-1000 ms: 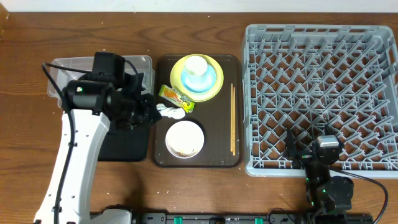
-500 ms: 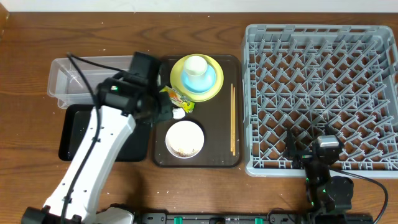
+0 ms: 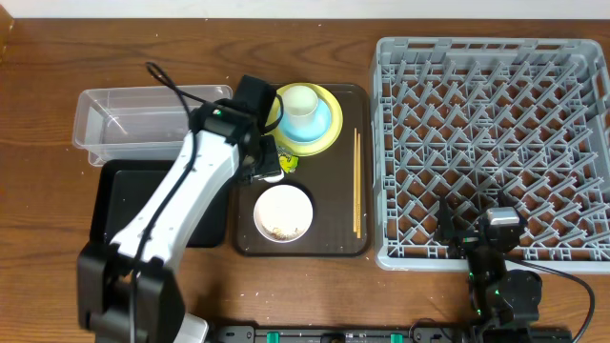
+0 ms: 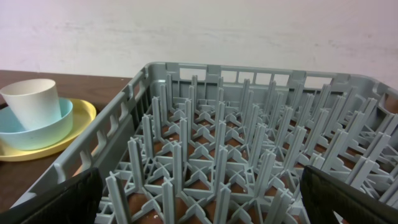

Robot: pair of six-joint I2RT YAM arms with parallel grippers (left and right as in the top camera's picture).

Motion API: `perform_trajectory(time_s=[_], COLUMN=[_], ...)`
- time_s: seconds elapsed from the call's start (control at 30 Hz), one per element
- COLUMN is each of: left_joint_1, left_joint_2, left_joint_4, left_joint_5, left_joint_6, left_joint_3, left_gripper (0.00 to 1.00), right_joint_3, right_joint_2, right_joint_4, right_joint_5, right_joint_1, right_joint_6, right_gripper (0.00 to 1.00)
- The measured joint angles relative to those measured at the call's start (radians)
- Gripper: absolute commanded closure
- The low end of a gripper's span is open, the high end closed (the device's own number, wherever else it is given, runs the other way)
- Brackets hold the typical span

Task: Sort waste into correct bins and load items into the dishwasher rack
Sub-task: 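Move the left gripper to the crumpled white tissue and grasp it, then carry the tissue with the left gripper into the clear plastic bin and release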

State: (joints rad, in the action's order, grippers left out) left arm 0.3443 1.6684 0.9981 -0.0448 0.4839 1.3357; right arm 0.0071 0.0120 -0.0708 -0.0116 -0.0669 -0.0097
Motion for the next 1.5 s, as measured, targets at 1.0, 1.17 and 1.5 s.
perform_trajectory(time_s=[1.0, 1.17, 1.5], left_joint_1=[0.000, 0.000, 0.000], left_joint_2=[0.257, 0.290, 0.331], left_joint_4=[-0.180, -0.188, -0.197], left_joint_5=[0.022, 0.033, 0.036], left_joint_6=[0.044, 0.053, 0.072], left_joint_3=[0.000, 0.000, 0.000], left_gripper=[0.42, 0.42, 0.64], right_joint_3=[0.000, 0.000, 0.000], right_joint_2=[0.000, 0.000, 0.000], right_joint_4=[0.000, 0.000, 0.000], right_joint_5=[0.000, 0.000, 0.000], right_joint_1=[0.000, 0.000, 0.000], right_joint_6=[0.000, 0.000, 0.000], right_gripper=[0.01, 0.01, 0.01])
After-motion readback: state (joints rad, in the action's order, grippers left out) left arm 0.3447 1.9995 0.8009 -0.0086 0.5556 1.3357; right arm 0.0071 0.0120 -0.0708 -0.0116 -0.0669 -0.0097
